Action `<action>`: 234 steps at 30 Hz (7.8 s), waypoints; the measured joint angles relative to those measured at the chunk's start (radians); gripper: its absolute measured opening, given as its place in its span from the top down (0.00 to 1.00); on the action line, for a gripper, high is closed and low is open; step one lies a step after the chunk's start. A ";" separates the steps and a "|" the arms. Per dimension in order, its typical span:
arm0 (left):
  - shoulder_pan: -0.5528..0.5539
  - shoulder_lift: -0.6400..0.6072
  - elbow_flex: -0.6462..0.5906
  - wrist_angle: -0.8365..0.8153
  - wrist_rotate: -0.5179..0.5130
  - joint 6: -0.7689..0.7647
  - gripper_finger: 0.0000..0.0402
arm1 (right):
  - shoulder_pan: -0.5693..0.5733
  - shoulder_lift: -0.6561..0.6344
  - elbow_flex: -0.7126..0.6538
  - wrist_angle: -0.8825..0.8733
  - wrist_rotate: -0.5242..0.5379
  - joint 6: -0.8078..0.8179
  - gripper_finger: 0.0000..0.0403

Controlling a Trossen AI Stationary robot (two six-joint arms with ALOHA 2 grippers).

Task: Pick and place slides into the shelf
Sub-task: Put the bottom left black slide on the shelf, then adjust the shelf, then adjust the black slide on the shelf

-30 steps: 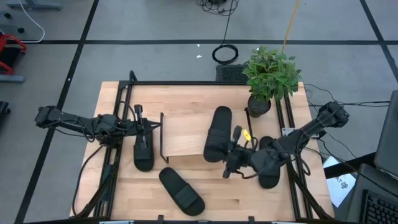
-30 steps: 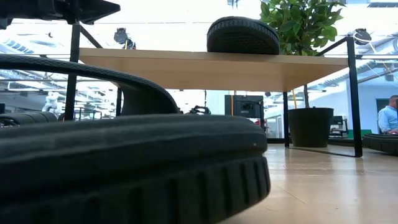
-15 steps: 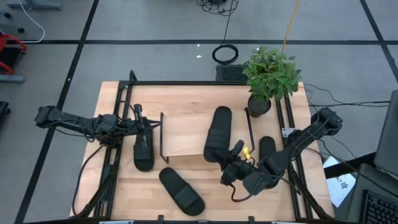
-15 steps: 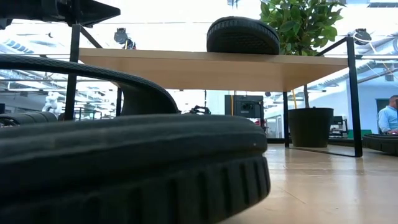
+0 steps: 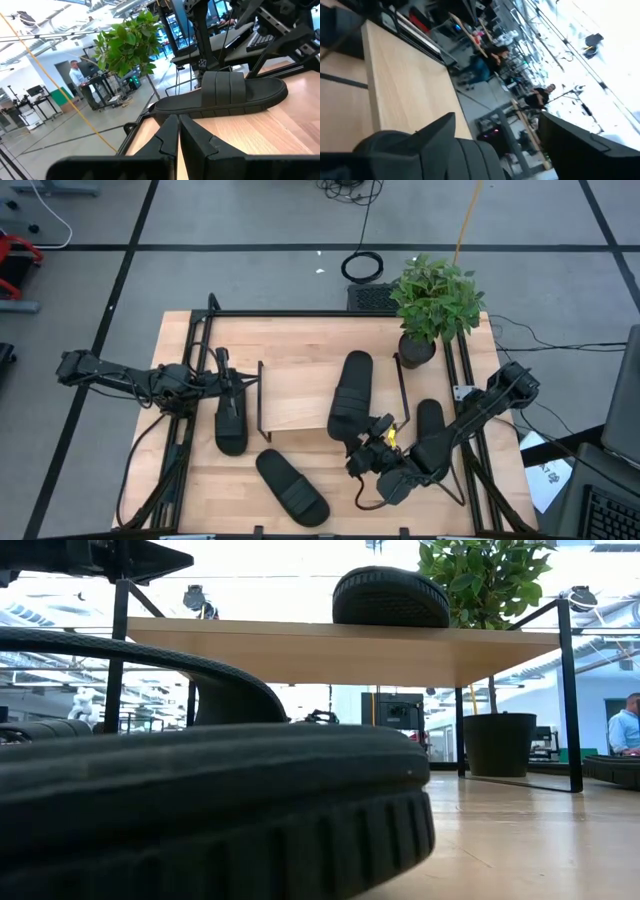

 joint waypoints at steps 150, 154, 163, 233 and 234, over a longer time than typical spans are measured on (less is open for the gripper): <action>-0.108 0.331 0.148 0.045 -0.203 -0.021 0.95 | 0.182 -0.569 -0.332 -1.646 -0.613 1.963 1.00; -0.108 0.331 0.148 0.045 -0.209 -0.020 0.95 | 0.182 -0.572 -0.368 -1.591 -0.579 1.941 1.00; -0.108 0.331 0.148 0.045 -0.209 -0.014 0.95 | 0.114 -0.580 -0.377 -1.363 -0.533 1.660 1.00; -0.108 0.331 0.148 0.003 -0.209 0.029 0.95 | 0.130 -1.124 -0.863 0.041 -1.251 0.443 1.00; -0.108 0.331 0.148 0.003 -0.209 0.029 0.95 | 0.119 -1.124 -0.902 0.077 -1.240 0.459 1.00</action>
